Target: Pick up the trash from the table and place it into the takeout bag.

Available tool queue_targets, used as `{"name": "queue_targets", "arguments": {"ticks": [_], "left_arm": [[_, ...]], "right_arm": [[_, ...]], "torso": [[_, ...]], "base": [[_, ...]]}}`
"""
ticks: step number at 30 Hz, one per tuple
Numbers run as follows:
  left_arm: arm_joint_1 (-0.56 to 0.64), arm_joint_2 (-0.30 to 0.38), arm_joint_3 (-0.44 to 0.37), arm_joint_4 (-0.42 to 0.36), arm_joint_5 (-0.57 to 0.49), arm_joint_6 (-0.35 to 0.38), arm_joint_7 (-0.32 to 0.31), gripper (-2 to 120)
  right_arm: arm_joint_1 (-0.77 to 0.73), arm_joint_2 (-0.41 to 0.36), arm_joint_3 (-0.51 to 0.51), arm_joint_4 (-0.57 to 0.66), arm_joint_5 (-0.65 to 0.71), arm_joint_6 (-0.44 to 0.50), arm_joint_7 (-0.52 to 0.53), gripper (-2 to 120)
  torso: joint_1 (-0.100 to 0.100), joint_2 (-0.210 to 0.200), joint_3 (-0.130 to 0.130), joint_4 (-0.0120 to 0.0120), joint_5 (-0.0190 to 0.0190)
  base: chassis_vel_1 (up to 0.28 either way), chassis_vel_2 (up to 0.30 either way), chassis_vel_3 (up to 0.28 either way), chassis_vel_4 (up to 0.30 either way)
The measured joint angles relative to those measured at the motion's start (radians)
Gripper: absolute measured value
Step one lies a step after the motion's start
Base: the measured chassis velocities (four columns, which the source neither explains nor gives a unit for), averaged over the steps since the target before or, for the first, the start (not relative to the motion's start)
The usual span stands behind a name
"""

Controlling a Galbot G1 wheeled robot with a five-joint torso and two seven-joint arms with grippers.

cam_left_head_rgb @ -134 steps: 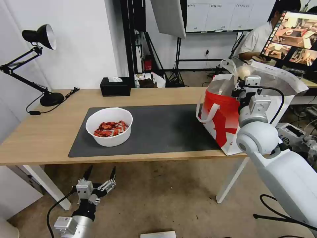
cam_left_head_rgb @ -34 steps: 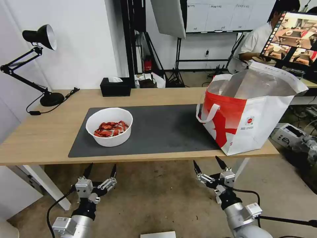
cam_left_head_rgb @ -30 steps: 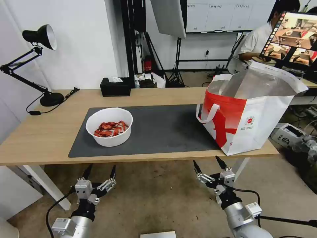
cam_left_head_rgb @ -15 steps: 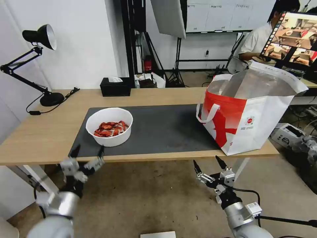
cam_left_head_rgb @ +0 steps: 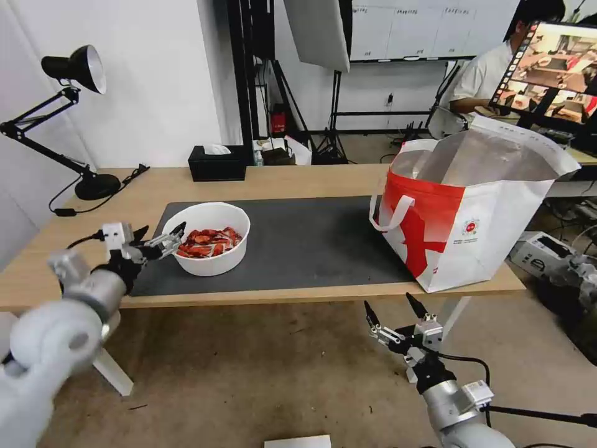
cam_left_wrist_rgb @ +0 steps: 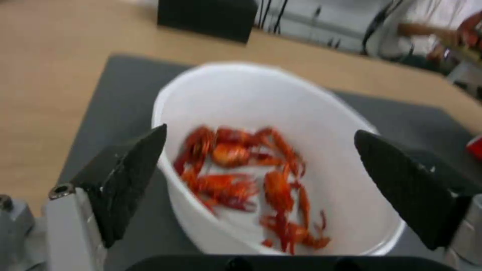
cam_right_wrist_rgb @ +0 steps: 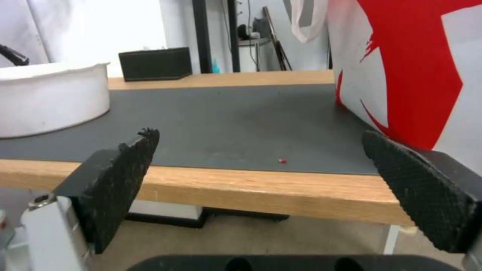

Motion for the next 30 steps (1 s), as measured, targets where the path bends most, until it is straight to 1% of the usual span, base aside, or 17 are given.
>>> {"name": "queue_targets", "arguments": {"ticks": [1, 3, 4, 5, 6, 8, 9, 11, 12, 14, 15, 20, 24, 30], "left_arm": [[0.0, 0.0, 0.0, 0.0, 0.0, 0.0, 0.0, 100], [-0.076, 0.015, 0.032, 0.049, -0.092, 0.1, -0.049, 100], [-0.115, 0.02, 0.053, 0.075, -0.134, 0.138, -0.073, 100], [-0.147, 0.023, 0.073, 0.097, -0.163, 0.157, -0.091, 100], [-0.147, 0.023, 0.073, 0.097, -0.163, 0.157, -0.091, 100], [-0.219, 0.028, 0.122, 0.147, -0.203, 0.183, -0.116, 100], [-0.219, 0.028, 0.122, 0.147, -0.203, 0.183, -0.116, 100], [-0.275, 0.03, 0.166, 0.18, -0.235, 0.208, -0.139, 100], [-0.275, 0.03, 0.166, 0.18, -0.235, 0.208, -0.139, 100], [-0.339, 0.03, 0.221, 0.221, -0.265, 0.222, -0.171, 100], [-0.359, 0.029, 0.234, 0.236, -0.273, 0.222, -0.18, 100], [-0.378, 0.032, 0.246, 0.267, -0.297, 0.222, -0.2, 100], [-0.381, 0.032, 0.256, 0.276, -0.298, 0.22, -0.209, 100], [-0.387, 0.024, 0.266, 0.289, -0.304, 0.216, -0.255, 100]], "right_arm": [[0.0, 0.0, 0.0, 0.0, 0.0, 0.0, 0.0, 100], [0.0, 0.0, 0.0, 0.0, 0.0, 0.0, 0.0, 100], [0.0, 0.0, 0.0, 0.0, 0.0, 0.0, 0.0, 100], [0.0, 0.0, 0.0, 0.0, 0.0, 0.0, 0.0, 100], [0.0, 0.0, 0.0, 0.0, 0.0, 0.0, 0.0, 100], [0.0, 0.0, 0.0, 0.0, 0.0, 0.0, 0.0, 100], [0.0, 0.0, 0.0, 0.0, 0.0, 0.0, 0.0, 100], [0.0, 0.0, 0.0, 0.0, 0.0, 0.0, 0.0, 100], [0.0, 0.0, 0.0, 0.0, 0.0, 0.0, 0.0, 100], [0.0, 0.0, 0.0, 0.0, 0.0, 0.0, 0.0, 100], [0.0, 0.0, 0.0, 0.0, 0.0, 0.0, 0.0, 100], [0.0, 0.0, 0.0, 0.0, 0.0, 0.0, 0.0, 100], [0.0, 0.0, 0.0, 0.0, 0.0, 0.0, -0.001, 100], [0.0, 0.0, 0.0, 0.0, 0.0, 0.0, 0.0, 100]], "torso": [[0.0, 0.0, 0.0, 0.0, 0.0], [0.0, 0.0, 0.0, 0.0, -0.0001], [0.0, 0.0, 0.0, -0.0001, -0.0001], [0.0, 0.0, 0.0, 0.0001, -0.0002], [0.0, 0.0, 0.0, 0.0001, -0.0002], [0.0, 0.0, 0.0, 0.0, 0.0001], [0.0, 0.0, 0.0, 0.0, 0.0001], [0.0, 0.0, 0.0, 0.0, -0.0002], [0.0, 0.0, 0.0, 0.0, -0.0002], [0.0, 0.0, 0.0, -0.0001, 0.0], [0.0, 0.0, 0.0, -0.0001, -0.0001], [0.0, 0.0, 0.0, 0.0, 0.0], [0.0, 0.0, 0.0, 0.0001, 0.0], [0.0, 0.0, 0.0, 0.0, 0.0]], "base": [[0.0, 0.0, 0.0, 0.0], [0.0, 0.0, 0.0, 0.0], [0.0, 0.0, 0.0, 0.0], [0.0, 0.0, 0.0, 0.0], [0.0, 0.0, 0.0, 0.0], [0.0, 0.0, 0.0, 0.0], [0.0, 0.0, 0.0, 0.0], [0.0, 0.0, 0.0, 0.0], [0.0, 0.0, 0.0, 0.0], [0.0, 0.0, 0.0, 0.0], [0.0, 0.0, 0.0, 0.0], [0.0, 0.0, 0.0, 0.0], [0.0, 0.0, 0.0, 0.0], [0.0, 0.0, 0.0, 0.0]]}}
